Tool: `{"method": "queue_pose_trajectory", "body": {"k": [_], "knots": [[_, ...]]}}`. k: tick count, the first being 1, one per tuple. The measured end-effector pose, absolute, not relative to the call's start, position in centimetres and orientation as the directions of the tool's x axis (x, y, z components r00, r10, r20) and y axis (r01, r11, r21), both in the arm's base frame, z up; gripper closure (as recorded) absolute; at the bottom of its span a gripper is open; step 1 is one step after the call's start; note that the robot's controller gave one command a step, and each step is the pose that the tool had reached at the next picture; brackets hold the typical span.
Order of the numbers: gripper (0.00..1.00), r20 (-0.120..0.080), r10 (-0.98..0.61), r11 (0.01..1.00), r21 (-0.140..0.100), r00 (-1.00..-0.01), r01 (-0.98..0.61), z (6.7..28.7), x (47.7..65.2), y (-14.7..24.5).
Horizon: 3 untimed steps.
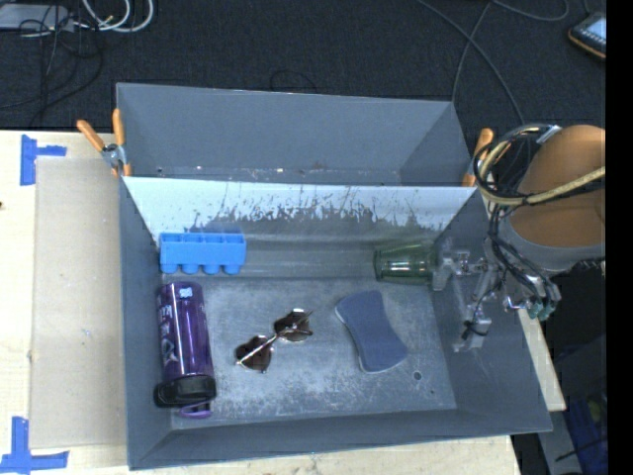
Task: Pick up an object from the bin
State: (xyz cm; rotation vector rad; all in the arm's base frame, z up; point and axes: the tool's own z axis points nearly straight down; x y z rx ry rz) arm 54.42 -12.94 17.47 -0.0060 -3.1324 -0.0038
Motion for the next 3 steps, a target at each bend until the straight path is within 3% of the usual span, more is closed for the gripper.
{"method": "queue_pose_trajectory", "body": {"k": [1,2,3], "knots": [[0.0,0.002,0.0,1.0,0.001,-1.0,0.0,17.9,54.6,-12.9],[0.0,0.003,0.155,0.988,0.001,-0.988,0.155,12.4,52.4,-11.3],[0.0,-0.001,0.219,0.976,0.001,-0.976,0.219,12.6,50.6,-9.8]]}}
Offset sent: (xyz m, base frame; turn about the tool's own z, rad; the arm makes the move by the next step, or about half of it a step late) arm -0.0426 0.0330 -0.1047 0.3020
